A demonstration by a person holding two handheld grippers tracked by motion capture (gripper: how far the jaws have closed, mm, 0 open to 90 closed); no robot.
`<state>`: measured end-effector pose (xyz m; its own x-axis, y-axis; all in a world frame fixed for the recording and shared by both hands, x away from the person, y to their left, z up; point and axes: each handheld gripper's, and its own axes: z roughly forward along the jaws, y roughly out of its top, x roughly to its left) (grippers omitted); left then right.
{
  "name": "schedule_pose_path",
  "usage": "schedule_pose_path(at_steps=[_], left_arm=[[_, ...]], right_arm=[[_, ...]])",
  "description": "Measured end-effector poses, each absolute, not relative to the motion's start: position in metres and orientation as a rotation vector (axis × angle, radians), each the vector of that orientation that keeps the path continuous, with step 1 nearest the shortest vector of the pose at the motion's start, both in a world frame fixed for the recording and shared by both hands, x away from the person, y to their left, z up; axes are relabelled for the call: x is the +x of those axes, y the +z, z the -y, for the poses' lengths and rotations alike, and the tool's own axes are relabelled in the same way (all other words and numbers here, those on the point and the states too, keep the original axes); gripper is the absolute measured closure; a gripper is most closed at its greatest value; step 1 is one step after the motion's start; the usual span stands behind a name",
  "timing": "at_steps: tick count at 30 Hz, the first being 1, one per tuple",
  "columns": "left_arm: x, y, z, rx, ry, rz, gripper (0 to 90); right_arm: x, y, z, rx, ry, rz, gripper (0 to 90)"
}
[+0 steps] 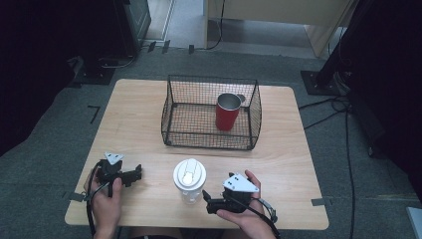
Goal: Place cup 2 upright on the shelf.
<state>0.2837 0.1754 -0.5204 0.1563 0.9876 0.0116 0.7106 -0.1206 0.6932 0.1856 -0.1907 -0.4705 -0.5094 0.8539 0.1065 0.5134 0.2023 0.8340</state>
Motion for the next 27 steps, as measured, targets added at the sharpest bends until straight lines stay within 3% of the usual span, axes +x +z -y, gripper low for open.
schedule_pose_path(at_steps=[27], left_arm=[[0.284, -0.520, -0.175, 1.896, 0.661, -1.610, 0.0]], right_arm=[[0.180, -0.472, 0.164, 1.172, 1.358, -2.169, 0.3]])
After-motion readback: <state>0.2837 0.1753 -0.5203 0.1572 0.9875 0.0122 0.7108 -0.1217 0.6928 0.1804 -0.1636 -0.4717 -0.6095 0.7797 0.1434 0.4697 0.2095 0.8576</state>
